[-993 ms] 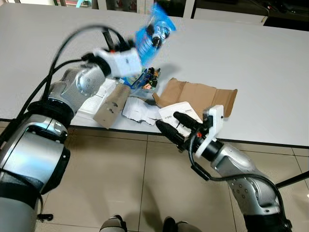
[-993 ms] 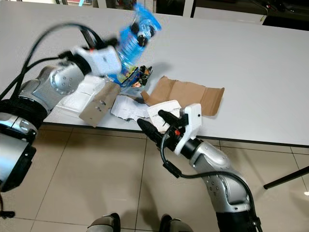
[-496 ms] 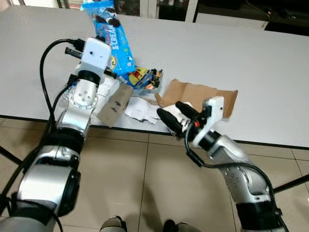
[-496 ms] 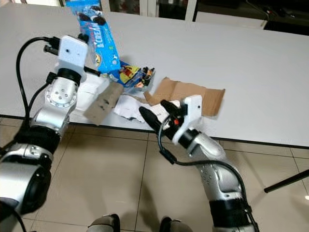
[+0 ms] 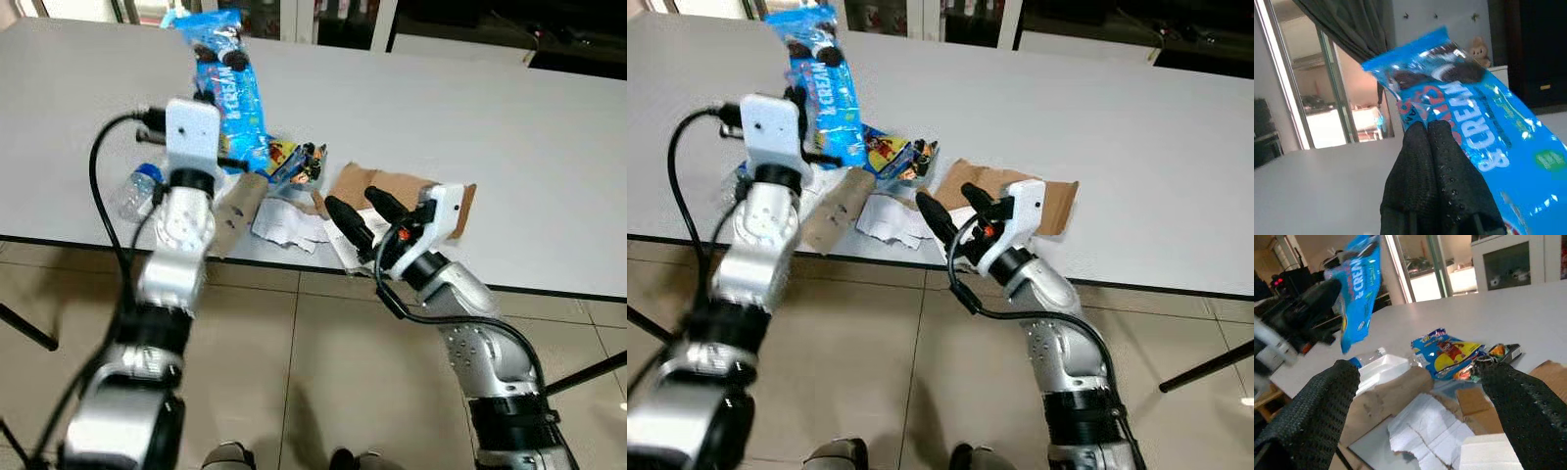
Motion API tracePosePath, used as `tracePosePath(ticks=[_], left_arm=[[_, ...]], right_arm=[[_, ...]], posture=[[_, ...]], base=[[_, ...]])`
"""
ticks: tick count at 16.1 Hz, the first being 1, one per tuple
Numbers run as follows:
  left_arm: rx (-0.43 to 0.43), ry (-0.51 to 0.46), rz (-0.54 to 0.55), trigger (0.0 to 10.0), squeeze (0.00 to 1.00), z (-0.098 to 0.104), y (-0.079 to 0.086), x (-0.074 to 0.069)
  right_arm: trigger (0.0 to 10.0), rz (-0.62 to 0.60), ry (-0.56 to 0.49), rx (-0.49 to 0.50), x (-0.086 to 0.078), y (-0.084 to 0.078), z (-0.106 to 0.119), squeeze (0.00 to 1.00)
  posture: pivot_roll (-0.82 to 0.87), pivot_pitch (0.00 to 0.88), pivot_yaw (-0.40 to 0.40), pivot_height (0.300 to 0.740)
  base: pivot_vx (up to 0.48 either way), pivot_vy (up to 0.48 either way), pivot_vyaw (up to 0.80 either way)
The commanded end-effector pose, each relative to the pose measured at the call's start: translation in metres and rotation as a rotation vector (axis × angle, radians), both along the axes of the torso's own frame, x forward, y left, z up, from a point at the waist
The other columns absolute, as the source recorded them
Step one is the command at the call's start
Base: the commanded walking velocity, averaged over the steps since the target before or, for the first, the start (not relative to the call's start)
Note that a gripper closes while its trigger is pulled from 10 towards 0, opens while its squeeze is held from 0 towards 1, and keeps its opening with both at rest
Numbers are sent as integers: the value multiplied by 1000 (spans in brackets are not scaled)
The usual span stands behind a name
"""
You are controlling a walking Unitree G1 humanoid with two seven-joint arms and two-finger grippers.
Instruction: Picking trash to rubbish bin
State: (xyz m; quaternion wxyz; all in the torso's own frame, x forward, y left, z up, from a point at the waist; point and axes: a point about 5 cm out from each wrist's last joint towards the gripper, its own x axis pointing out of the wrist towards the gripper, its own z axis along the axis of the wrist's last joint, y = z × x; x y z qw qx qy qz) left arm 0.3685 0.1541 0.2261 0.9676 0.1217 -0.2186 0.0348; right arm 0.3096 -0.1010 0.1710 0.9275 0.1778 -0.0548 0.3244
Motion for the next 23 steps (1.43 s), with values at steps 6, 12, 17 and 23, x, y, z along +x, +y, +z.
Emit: tracePosePath(ticks=[6,12,17,23], left_arm=[[-41,10,42,10000,0,-6,0,-10],[-83,78,67,10000,0,-29,0,-21],[-66,114,37,10000,0,-38,-2,-30],[-31,113,37,10000,0,-37,3,-31]], right_arm=[[10000,-75,-43,27,10,-4,9,0],[10000,-254,-63,-4,23,-17,12,0],[10000,-625,-72,-90,40,-58,14,0],[10000,-803,-65,-161,38,-84,4,0]], posture=[[-2,30,-60,740],[-1,24,-72,740],[9,21,-75,740],[11,28,-72,740]], base=[[0,0,0],[0,0,0],[0,0,0],[0,0,0]])
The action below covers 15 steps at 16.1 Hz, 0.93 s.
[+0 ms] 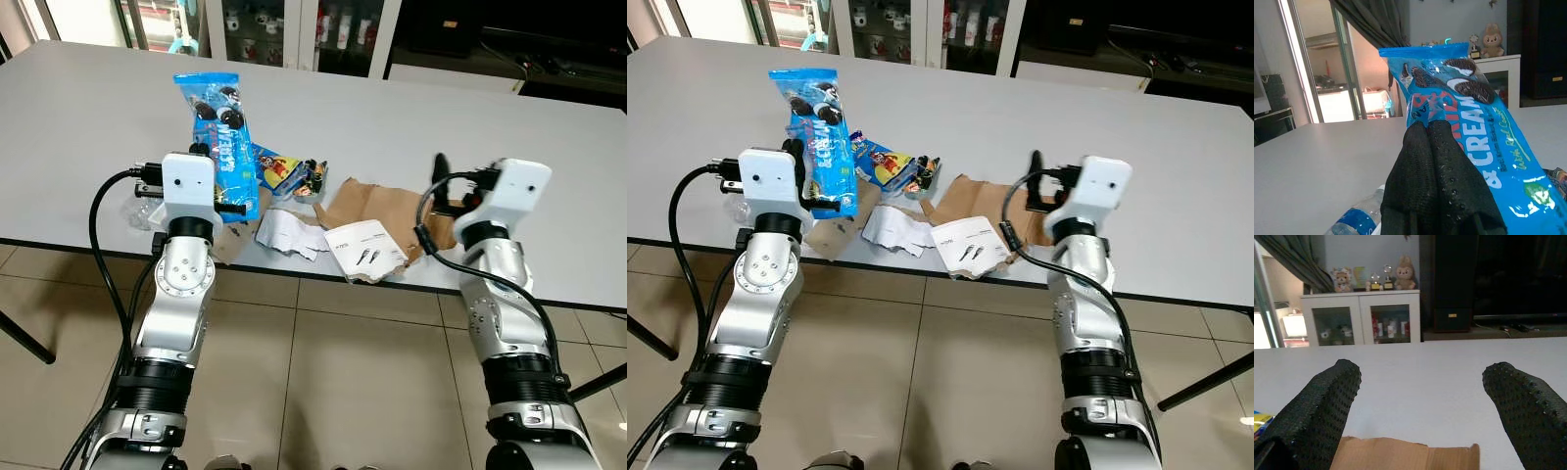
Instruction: Picking trash to rubbish bin
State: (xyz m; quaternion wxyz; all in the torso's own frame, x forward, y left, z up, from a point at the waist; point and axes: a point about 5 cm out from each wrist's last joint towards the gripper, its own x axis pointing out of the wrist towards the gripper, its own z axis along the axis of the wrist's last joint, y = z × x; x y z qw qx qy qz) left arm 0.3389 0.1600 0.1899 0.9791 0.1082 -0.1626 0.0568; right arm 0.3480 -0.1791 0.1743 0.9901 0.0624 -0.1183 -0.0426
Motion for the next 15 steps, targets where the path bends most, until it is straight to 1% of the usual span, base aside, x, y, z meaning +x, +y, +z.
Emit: tracePosePath(ticks=[1,3,5,10,12,15], left_arm=[[10,10,-16,10000,0,-1,-3,0],[4,40,-29,10000,0,-3,-5,3],[-4,33,-37,10000,0,-1,-9,5],[-3,32,-41,10000,0,-2,-11,2],[-2,35,-26,10000,0,-3,-7,2],[5,38,-16,10000,0,-4,-3,1]], right_arm=[[10000,-27,-12,-9,0,-6,0,0],[10000,-32,-15,0,0,-5,-2,0],[10000,-24,-18,4,1,0,-1,0],[10000,5,-1,9,2,6,-6,0],[10000,18,3,20,2,9,-7,0],[10000,20,5,20,2,9,-7,0]], posture=[[10,26,-70,740],[12,19,-70,740],[11,10,-70,740],[10,0,-79,740],[15,0,-86,740],[15,0,-87,740]], base=[[0,0,0],[0,0,0],[0,0,0],[0,0,0],[-279,0,0],[-296,0,0]])
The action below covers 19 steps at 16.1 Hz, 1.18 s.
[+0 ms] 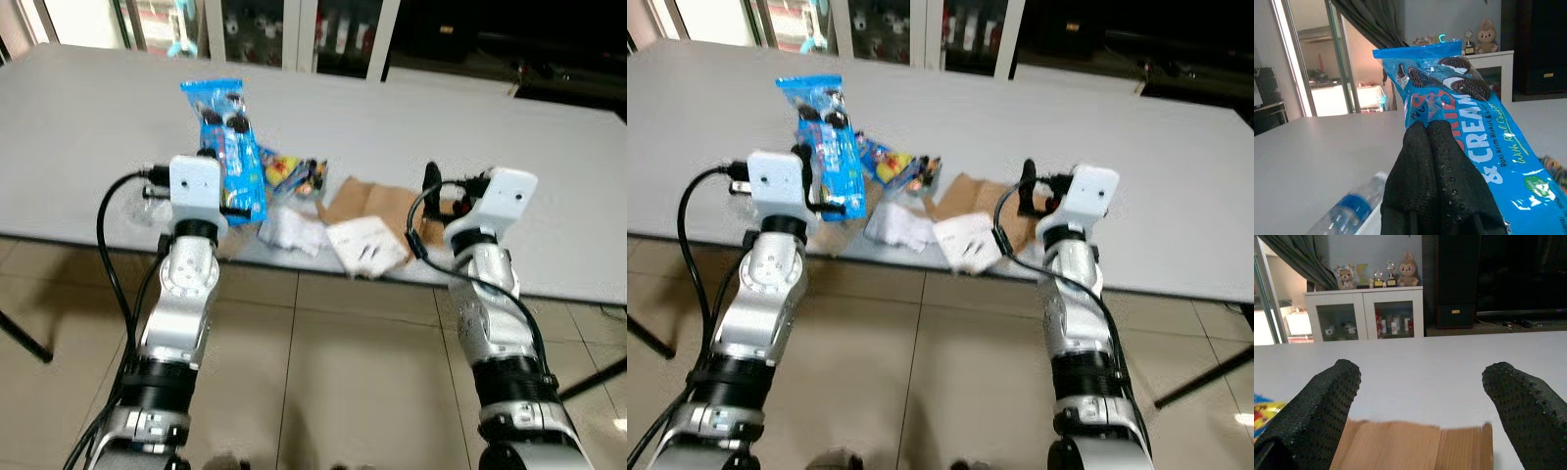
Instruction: Picking trash to rubbish bin
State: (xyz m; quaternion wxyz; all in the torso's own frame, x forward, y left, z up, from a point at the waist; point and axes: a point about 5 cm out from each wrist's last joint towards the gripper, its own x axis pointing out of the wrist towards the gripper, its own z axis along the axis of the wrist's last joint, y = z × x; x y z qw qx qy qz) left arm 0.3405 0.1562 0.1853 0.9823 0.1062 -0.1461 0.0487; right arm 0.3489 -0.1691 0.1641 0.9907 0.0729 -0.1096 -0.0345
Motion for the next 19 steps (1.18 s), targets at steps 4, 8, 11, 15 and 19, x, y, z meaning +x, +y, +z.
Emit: tracePosePath(ticks=[4,8,11,15,19], left_arm=[[6,6,0,10000,0,-1,1,-1],[6,7,-3,10000,0,-1,0,0],[9,10,-2,10000,0,-1,0,-1],[9,12,1,10000,0,-2,0,0],[11,73,15,10000,0,-11,1,2]], right_arm=[[10000,-3,-14,-4,2,-4,4,0],[10000,-4,-9,-8,1,-5,3,0],[10000,-5,-2,-9,1,-5,2,0],[10000,-1,7,-15,0,-5,0,0],[10000,31,15,-39,0,0,-1,0]], posture=[[12,0,-86,740],[11,0,-86,740],[8,0,-85,740],[5,4,-86,740],[3,16,-88,740]], base=[[-293,0,0],[-294,0,0],[-296,0,0],[-310,0,0],[-70,0,169]])
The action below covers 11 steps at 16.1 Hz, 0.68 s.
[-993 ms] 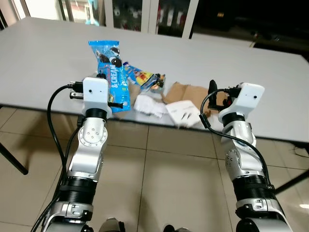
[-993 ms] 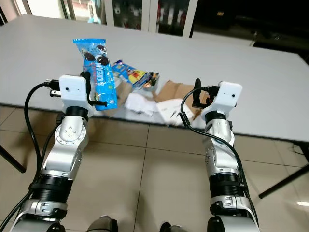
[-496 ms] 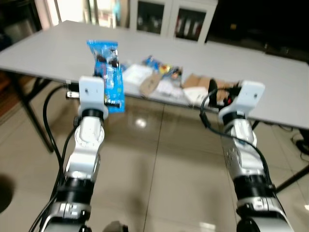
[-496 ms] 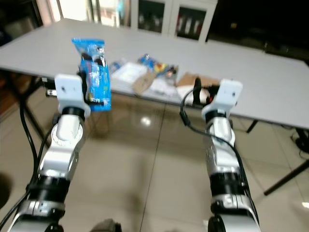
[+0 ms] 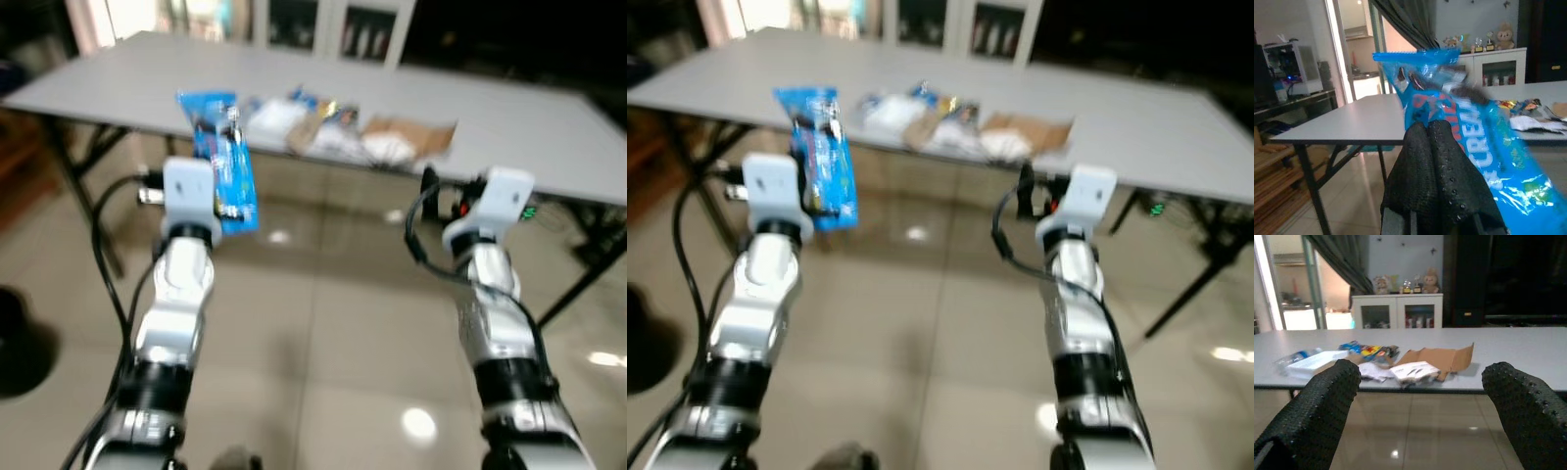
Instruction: Picking trash to rubbish bin
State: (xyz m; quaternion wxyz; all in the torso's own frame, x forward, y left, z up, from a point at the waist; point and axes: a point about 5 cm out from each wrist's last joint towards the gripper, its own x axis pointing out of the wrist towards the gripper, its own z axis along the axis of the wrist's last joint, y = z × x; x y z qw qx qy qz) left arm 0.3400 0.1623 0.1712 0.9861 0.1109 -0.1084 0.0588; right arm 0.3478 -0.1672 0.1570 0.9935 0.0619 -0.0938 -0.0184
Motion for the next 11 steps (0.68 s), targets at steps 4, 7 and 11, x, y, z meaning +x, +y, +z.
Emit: tracePosePath(ticks=[4,7,11], left_arm=[[-15,28,-45,10000,0,-4,-8,2],[-11,32,-45,10000,0,-4,-9,2],[-19,35,-51,10000,0,-4,-10,2]], right_arm=[[10000,7,8,-28,1,1,1,0],[10000,21,12,-31,0,3,0,0],[10000,35,19,-36,0,5,-1,0]], posture=[[1,25,-90,740],[-1,35,-91,740],[3,42,-93,740]], base=[[0,0,800],[0,0,800],[0,0,800]])
